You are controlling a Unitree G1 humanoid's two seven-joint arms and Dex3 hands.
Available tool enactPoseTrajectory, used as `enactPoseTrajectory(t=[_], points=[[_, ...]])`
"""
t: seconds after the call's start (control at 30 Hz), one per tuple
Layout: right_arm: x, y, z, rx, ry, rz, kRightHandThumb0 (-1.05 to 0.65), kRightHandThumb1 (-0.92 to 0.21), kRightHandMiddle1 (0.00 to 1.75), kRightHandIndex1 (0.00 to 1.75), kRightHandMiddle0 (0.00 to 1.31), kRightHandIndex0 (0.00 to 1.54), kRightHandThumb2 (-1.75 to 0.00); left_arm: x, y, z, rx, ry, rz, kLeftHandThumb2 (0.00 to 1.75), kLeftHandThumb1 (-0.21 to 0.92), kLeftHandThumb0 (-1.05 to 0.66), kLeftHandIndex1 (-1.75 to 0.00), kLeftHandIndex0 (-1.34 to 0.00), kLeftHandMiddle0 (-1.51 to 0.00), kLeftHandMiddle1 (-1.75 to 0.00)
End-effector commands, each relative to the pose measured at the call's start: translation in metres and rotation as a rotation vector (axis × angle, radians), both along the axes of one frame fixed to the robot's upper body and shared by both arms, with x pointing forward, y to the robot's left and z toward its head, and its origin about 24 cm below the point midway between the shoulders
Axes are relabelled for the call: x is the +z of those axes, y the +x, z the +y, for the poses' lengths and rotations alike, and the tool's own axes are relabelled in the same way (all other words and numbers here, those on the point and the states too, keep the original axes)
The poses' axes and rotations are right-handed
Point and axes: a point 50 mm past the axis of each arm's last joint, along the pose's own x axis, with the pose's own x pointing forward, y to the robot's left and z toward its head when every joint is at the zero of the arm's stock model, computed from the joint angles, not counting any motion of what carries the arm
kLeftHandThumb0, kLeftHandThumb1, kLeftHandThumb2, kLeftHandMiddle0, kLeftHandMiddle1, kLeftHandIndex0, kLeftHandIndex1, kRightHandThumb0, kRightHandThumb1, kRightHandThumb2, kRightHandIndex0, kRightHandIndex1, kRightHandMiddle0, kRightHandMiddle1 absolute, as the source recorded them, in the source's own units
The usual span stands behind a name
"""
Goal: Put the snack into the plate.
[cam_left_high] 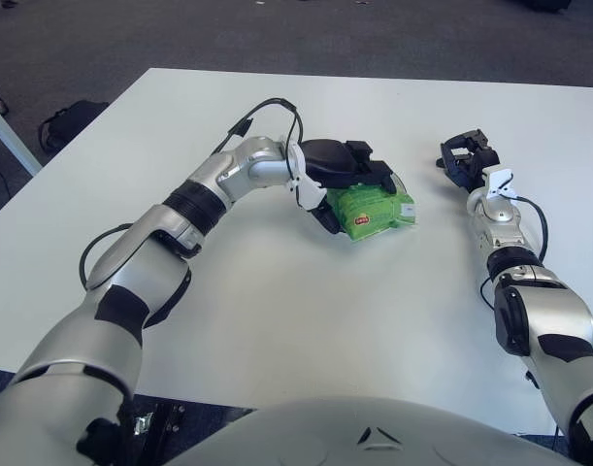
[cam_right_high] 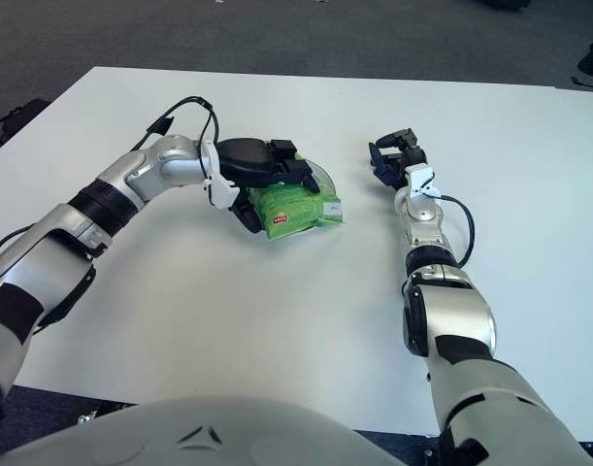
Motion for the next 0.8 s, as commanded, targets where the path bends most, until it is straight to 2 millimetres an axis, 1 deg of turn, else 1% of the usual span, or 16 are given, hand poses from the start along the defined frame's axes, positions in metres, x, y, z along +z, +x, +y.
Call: enactPoseTrajectory(t=[0.0,0.1,0.2,0.27,0.37,0.5,0.6,0.67,0.77], points=[[-0.046,-0.019,0.005,0.011,0.029,0.235,-0.35,-0.92,1.75,1.27,0.18,0.35,-0.54,0.002,-0.002,0.007,-0.043,0.055,0.126,0.4,0.92,-1.02,-0.22,0.0,-0.01,-0.19],[-0.047,-0.019,0.005,0.004,0.019,0.243,-0.35,-0.92,1.75,1.25,0.18,0.34,-0.53,0.009,0.0,0.009,-0.051,0.06,0.156,0.39,0.92,-1.04,-0.08,0.0,0.0,-0.07],[-0.048,-0.019,0.005,0.002,0.001,0.251,-0.35,-0.92,1.75,1.21,0.18,0.33,-0.53,0.013,0.001,0.011,-0.057,0.057,0.187,0.35,0.92,-1.05,-0.03,0.0,0.0,-0.02],[-0.048,-0.019,0.005,0.001,-0.007,0.254,-0.35,-0.92,1.75,1.19,0.18,0.33,-0.53,0.016,0.002,0.014,-0.048,0.056,0.199,0.34,0.92,-1.05,-0.01,0.0,0.0,-0.01],[-0.049,-0.019,0.006,0.001,-0.018,0.26,-0.35,-0.92,1.75,1.15,0.18,0.29,-0.53,0.022,0.007,0.023,-0.01,0.043,0.21,0.24,0.92,-1.05,0.0,0.0,0.0,0.0],[-0.05,-0.02,0.005,0.003,-0.001,0.257,-0.35,-0.92,1.75,1.13,0.19,0.26,-0.53,0.028,0.01,0.027,0.03,0.0,0.222,0.16,0.88,-1.0,0.0,0.0,0.0,0.0],[-0.049,-0.02,0.006,0.012,0.017,0.249,-0.35,-0.92,1.75,1.18,0.19,0.27,-0.53,0.032,0.013,0.03,0.046,-0.076,0.254,0.13,0.85,-0.96,0.0,0.0,0.0,0.0],[-0.049,-0.02,0.007,0.018,0.025,0.243,-0.35,-0.92,1.75,1.21,0.19,0.28,-0.53,0.037,0.018,0.036,0.053,-0.154,0.307,0.12,0.84,-0.93,0.0,0.0,0.0,0.0],[-0.048,-0.019,0.007,0.021,0.027,0.243,-0.35,-0.92,1.75,1.25,0.19,0.29,-0.53,0.046,0.025,0.049,0.061,-0.221,0.365,0.1,0.82,-0.9,0.0,0.0,0.0,0.0]])
